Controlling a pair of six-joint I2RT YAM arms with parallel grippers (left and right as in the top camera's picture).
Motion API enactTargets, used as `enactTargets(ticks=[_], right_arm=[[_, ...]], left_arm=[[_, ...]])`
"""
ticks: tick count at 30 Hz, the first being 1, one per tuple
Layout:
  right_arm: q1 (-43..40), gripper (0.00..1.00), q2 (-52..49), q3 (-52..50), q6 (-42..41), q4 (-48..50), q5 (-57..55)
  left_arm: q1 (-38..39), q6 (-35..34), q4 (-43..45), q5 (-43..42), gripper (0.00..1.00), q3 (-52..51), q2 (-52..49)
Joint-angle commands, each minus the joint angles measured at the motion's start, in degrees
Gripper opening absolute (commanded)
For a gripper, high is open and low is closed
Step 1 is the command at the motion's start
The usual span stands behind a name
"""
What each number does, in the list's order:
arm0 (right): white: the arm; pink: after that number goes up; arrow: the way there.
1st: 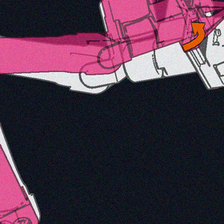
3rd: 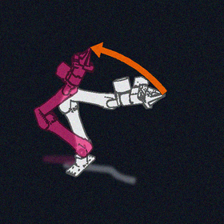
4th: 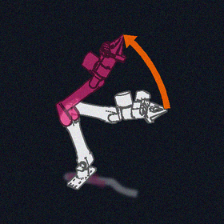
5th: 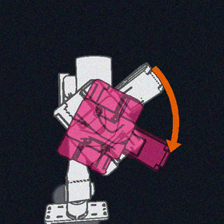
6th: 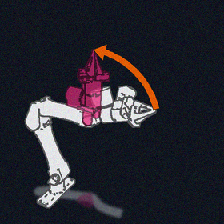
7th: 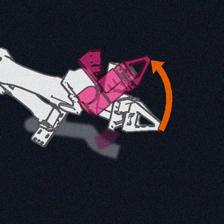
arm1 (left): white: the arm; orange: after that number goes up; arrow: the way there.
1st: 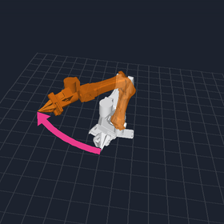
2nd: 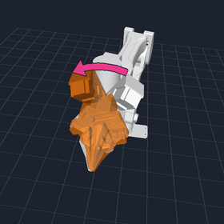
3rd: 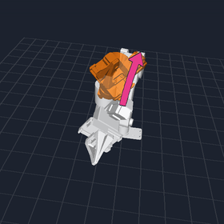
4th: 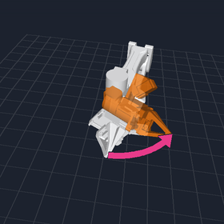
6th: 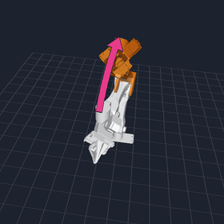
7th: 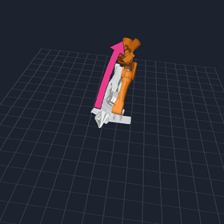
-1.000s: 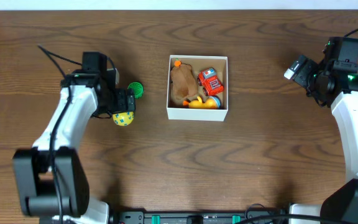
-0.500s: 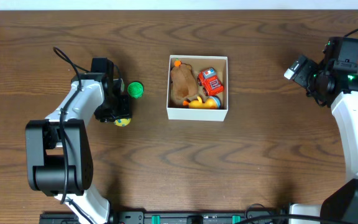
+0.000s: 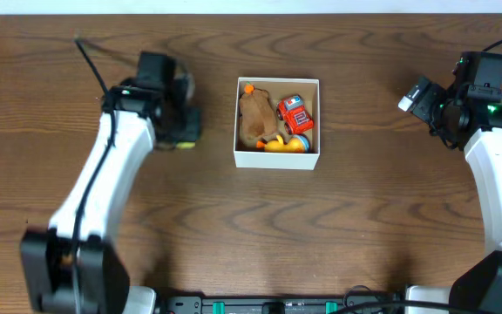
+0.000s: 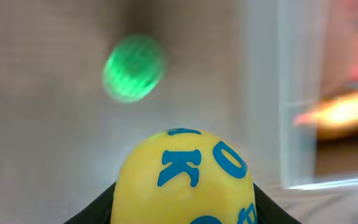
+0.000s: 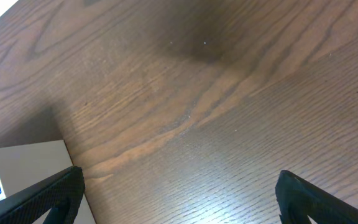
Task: Pack container
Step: 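Carry the yellow ball right into the box and release it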
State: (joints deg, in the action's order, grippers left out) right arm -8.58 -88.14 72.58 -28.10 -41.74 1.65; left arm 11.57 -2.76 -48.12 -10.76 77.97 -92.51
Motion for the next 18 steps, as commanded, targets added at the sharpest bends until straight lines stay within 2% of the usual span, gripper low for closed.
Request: enactTargets(ticks=[1, 5, 8, 14, 18], right_arm=[[-0.37, 0.99, -0.28, -0.44, -0.76, 0.11, 0.13], [-0.37, 0.99, -0.28, -0.44, -0.76, 0.09, 0.13], [-0.37, 0.99, -0.28, -0.44, -0.76, 0.11, 0.13], [-0.37, 0.99, -0.28, -0.44, -0.76, 0.09, 0.13], [-0.37, 0.99, -0.28, -0.44, -0.76, 0.09, 0.13]], left_arm=[[7.45, 0.55, 2.73, 1.07, 0.44, 2.03, 4.2], [15.56, 0.57, 7.93, 6.8, 0.45, 1.97, 3.67], [19.02, 0.52, 10.88, 7.8, 0.46, 1.97, 0.55], [21.64, 0.17, 13.4, 7.8, 0.71, 1.97, -6.91], [21.66, -0.52, 13.38, 7.8, 0.85, 1.99, -8.13]])
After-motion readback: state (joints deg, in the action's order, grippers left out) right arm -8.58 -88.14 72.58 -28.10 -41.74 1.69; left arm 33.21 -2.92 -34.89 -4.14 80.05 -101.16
